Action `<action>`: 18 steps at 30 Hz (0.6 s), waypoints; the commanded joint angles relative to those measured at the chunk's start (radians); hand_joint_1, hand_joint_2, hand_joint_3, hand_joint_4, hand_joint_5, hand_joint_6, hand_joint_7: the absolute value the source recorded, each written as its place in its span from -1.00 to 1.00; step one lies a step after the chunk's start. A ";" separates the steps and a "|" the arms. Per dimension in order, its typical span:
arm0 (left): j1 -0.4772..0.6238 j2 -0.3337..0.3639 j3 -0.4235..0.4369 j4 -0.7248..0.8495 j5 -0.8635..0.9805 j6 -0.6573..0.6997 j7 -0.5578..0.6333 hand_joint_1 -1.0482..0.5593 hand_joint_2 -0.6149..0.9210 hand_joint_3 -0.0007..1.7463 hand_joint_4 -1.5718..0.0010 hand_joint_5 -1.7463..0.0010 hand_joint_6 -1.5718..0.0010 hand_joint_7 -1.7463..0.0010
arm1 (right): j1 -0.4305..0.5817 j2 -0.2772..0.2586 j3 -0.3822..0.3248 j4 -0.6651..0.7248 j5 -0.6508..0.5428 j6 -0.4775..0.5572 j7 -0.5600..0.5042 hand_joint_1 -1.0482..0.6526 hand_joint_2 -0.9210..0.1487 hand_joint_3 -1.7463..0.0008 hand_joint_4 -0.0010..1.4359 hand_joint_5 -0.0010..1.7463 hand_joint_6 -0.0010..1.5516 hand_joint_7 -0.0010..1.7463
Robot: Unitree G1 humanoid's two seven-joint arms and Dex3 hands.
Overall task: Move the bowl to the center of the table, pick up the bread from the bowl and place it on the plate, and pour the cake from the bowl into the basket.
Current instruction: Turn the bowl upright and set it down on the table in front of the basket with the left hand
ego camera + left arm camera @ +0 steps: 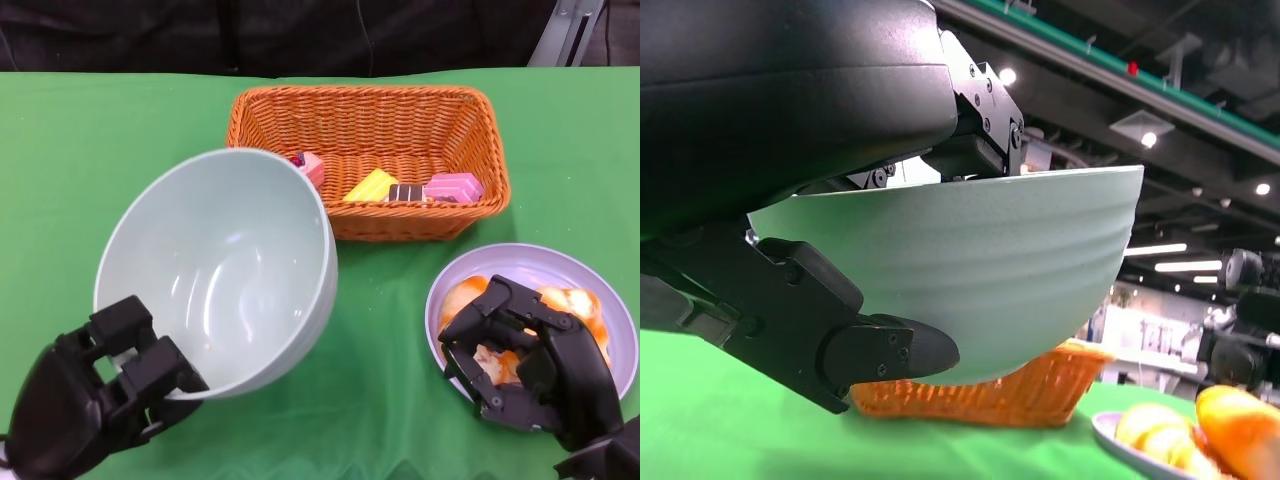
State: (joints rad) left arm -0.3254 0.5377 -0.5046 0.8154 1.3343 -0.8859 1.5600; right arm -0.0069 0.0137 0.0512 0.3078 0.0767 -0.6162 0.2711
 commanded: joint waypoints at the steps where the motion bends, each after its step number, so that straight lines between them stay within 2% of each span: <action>1: -0.001 0.018 -0.019 0.026 -0.007 0.009 0.054 0.21 0.68 -0.19 0.13 -1.00 0.27 -0.84 | 0.011 -0.020 -0.016 -0.012 0.012 -0.001 -0.003 0.08 -0.45 0.11 -0.08 0.79 -0.17 0.43; 5: -0.008 0.017 -0.042 0.051 -0.007 0.020 0.054 0.22 0.73 -0.24 0.15 -1.00 0.30 -0.83 | 0.012 -0.022 -0.015 -0.015 0.016 0.003 -0.001 0.09 -0.47 0.12 -0.07 0.79 -0.17 0.43; 7: -0.010 0.016 -0.055 0.064 -0.009 0.022 0.054 0.22 0.81 -0.35 0.15 -1.00 0.30 -0.85 | 0.014 -0.021 -0.015 -0.017 0.013 0.005 -0.006 0.08 -0.46 0.13 -0.07 0.80 -0.16 0.43; 10: -0.018 0.020 -0.084 0.088 -0.004 0.028 0.054 0.24 0.83 -0.40 0.18 -1.00 0.33 -0.89 | 0.014 -0.022 -0.015 -0.017 0.007 0.003 -0.011 0.08 -0.47 0.14 -0.06 0.79 -0.16 0.43; 13: -0.024 0.020 -0.109 0.107 -0.002 0.039 0.054 0.23 0.91 -0.62 0.20 -1.00 0.30 -0.89 | 0.013 -0.025 -0.014 -0.015 0.016 0.005 -0.004 0.07 -0.47 0.15 -0.07 0.80 -0.16 0.43; 18: -0.037 0.007 -0.142 0.140 0.001 0.066 0.054 0.24 0.98 -0.78 0.19 -1.00 0.36 -0.99 | 0.013 -0.024 -0.015 -0.011 0.017 0.001 -0.003 0.10 -0.49 0.15 -0.07 0.80 -0.16 0.42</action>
State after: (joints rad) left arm -0.3487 0.5374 -0.6410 0.9458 1.3370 -0.8270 1.5604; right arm 0.0004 0.0025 0.0507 0.2992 0.0789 -0.6127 0.2693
